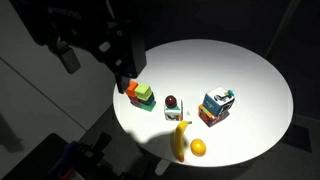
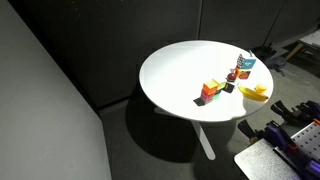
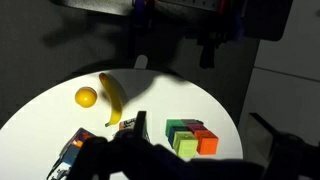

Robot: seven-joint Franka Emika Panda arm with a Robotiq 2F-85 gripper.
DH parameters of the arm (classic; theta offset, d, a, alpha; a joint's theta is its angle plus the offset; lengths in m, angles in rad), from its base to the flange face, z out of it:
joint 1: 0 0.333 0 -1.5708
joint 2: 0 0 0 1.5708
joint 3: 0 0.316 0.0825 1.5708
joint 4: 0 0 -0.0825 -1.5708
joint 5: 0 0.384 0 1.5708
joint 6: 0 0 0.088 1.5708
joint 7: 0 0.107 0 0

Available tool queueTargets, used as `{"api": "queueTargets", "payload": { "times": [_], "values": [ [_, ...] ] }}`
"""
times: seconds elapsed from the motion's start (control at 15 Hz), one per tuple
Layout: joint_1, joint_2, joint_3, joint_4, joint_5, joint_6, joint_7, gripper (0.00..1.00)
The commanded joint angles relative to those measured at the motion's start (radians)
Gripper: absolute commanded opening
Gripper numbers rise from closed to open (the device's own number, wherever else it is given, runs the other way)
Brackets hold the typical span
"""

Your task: Put the yellow block on the table

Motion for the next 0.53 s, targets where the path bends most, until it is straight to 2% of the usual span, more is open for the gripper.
{"api": "queueTargets", "payload": {
  "times": [0.0, 0.33, 0.47],
  "values": [
    [-0.019, 0.004, 0.018, 0.001, 0.011, -0.001, -0.010, 1.00],
    [-0.019, 0.008, 0.020, 0.002, 0.009, 0.005, -0.007, 1.00],
    [-0.016, 0.028, 0.031, 0.005, 0.005, 0.041, 0.002, 1.00]
  ]
}}
